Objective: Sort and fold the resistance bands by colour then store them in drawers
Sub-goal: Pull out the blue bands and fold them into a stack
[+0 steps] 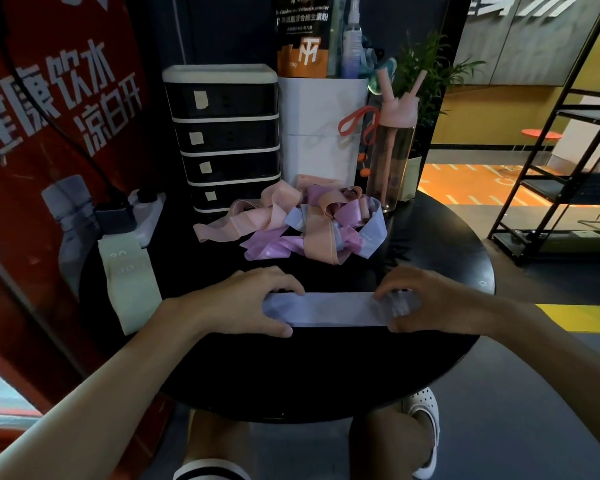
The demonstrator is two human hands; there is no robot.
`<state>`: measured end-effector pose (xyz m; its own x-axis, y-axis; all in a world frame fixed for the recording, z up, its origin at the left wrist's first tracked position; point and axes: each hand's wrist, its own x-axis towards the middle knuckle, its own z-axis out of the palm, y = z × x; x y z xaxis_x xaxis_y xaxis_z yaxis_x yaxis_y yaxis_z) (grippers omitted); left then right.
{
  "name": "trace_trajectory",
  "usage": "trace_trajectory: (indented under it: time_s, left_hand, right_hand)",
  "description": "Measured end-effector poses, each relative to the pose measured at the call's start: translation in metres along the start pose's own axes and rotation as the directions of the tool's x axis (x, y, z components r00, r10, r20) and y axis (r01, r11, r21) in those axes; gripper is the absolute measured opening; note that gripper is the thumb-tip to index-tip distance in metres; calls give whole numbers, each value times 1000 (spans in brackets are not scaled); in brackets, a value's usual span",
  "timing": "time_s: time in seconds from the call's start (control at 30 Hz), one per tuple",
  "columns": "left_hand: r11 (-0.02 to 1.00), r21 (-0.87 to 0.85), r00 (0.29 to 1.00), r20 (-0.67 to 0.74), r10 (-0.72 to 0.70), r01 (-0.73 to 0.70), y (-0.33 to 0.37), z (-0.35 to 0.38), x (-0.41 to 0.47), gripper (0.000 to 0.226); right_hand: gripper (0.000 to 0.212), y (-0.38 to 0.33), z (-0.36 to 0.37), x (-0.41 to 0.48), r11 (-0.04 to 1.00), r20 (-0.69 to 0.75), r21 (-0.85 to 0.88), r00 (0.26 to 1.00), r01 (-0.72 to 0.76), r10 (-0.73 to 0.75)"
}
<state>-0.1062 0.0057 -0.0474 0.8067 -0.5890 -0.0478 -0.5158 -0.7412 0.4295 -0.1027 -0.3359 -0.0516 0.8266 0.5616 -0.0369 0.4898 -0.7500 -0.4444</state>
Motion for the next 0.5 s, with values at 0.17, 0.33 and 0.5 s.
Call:
trace_trajectory:
  time_s: [0.17, 0.33, 0.5]
  left_hand:
    - [998, -58, 1000, 3, 4, -4, -7, 4, 4, 44]
    - [997, -72, 1000, -21, 23, -24, -10, 7, 4, 43]
    - [999, -52, 1000, -13, 7, -8, -11, 8, 5, 44]
  right_hand:
    - [43, 8, 0, -3, 1000, 21, -1, 1000, -20, 20]
    - [36, 15, -1, -4, 998, 7, 51, 999, -37, 36]
    - [38, 17, -2, -10, 999, -1, 24, 999, -43, 43]
